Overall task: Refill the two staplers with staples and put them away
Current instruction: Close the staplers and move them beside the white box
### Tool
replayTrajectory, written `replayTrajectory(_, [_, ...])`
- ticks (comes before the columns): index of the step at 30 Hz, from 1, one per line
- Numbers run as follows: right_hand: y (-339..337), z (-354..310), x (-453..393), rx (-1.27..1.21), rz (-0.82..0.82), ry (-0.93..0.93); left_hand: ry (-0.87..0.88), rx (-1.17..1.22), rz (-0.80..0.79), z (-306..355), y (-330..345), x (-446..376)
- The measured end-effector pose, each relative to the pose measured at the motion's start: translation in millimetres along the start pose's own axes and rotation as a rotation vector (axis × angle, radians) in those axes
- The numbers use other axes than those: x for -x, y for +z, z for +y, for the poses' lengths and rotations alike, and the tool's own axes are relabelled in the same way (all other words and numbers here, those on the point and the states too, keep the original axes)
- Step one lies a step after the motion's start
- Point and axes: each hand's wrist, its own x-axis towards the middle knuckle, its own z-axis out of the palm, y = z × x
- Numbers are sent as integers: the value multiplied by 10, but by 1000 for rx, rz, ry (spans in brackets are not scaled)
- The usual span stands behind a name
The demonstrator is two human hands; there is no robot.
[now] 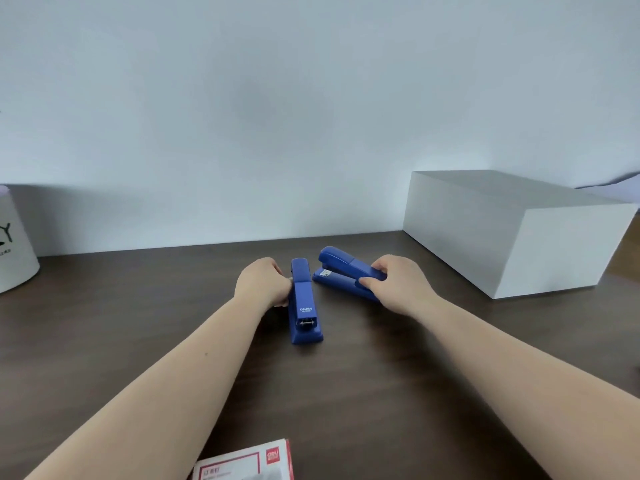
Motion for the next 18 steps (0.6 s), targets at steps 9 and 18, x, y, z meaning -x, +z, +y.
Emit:
replayTrajectory(9, [48,230,-248,17,145,99,28,-11,-45,229,249,-446])
replayTrajectory(18, [42,506,-649,64,240,188,102,1,-62,491,532,-906])
